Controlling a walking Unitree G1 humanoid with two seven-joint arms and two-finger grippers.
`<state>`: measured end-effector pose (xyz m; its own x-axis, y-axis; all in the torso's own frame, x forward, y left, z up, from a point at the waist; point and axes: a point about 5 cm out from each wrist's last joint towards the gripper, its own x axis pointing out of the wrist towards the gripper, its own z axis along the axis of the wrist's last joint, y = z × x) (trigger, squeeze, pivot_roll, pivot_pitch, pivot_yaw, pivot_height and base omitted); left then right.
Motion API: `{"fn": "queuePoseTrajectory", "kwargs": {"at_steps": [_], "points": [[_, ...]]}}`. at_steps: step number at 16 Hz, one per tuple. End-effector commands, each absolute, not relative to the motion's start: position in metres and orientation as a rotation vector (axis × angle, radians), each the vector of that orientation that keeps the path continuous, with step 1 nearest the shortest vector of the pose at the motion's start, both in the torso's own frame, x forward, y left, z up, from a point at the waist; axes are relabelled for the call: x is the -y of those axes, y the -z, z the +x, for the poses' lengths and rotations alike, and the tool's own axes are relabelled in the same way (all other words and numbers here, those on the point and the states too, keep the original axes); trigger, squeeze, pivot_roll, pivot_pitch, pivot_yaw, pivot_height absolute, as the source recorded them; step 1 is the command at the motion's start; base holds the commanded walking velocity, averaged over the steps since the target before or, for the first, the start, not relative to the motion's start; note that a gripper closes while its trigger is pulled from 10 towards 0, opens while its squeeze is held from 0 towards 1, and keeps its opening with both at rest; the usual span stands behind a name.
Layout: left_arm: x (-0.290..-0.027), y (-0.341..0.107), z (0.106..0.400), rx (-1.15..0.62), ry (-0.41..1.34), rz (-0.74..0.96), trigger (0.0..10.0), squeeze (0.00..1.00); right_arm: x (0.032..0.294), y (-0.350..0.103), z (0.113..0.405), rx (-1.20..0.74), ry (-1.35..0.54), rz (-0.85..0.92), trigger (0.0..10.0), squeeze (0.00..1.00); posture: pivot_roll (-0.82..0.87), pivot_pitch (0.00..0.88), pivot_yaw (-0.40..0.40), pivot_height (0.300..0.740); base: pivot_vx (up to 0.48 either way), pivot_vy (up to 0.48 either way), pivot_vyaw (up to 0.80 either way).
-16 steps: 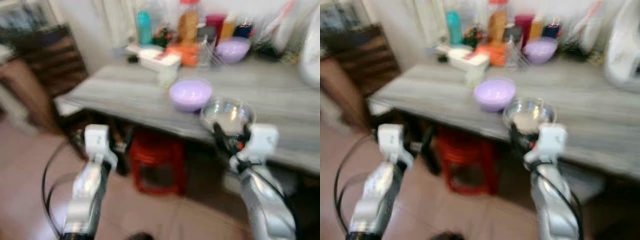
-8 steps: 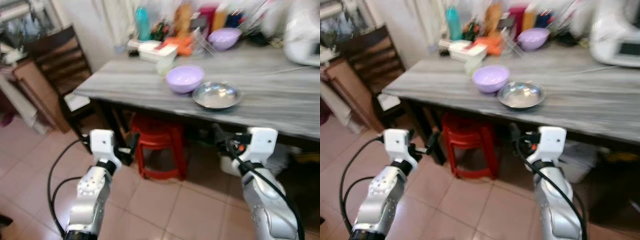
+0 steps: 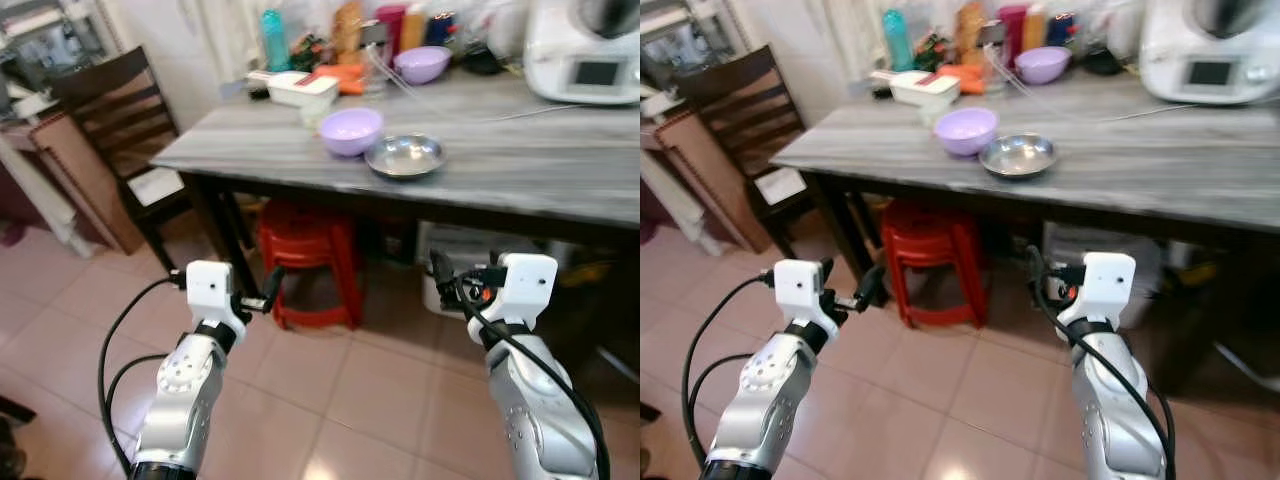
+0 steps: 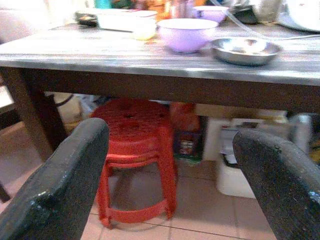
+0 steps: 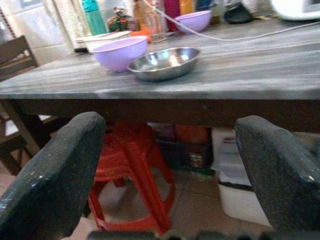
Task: Setting the table
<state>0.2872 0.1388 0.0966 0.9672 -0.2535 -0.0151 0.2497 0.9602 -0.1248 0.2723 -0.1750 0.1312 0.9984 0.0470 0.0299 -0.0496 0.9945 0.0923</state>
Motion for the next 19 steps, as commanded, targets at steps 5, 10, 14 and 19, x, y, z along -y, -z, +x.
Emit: {"fn": "queuePoseTrajectory", "kwargs": {"at_steps": [5, 10, 14, 19], "points": [[-0.147, -0.095, 0.285, -0.024, 0.276, -0.087, 10.0, 0.00, 0.165, -0.135, 0.276, 0.045, -0.110, 0.128, 10.0, 0.00, -0.09, 0.012, 0.129, 0.740, -0.174, 0.000, 0.00], [-0.147, -0.097, 0.283, -0.010, 0.302, -0.092, 10.0, 0.00, 0.169, -0.129, 0.273, 0.008, -0.048, 0.121, 10.0, 0.00, -0.09, 0.016, 0.128, 0.740, 0.000, 0.000, 0.00], [-0.144, -0.095, 0.282, -0.016, 0.315, -0.099, 10.0, 0.00, 0.170, -0.130, 0.274, 0.008, -0.033, 0.127, 10.0, 0.00, -0.09, 0.020, 0.129, 0.740, 0.000, 0.000, -0.25], [-0.143, -0.098, 0.280, -0.009, 0.323, -0.119, 10.0, 0.00, 0.174, -0.139, 0.272, 0.070, 0.003, 0.121, 10.0, 0.00, -0.09, 0.027, 0.130, 0.740, 0.000, -0.052, -0.40]]}}
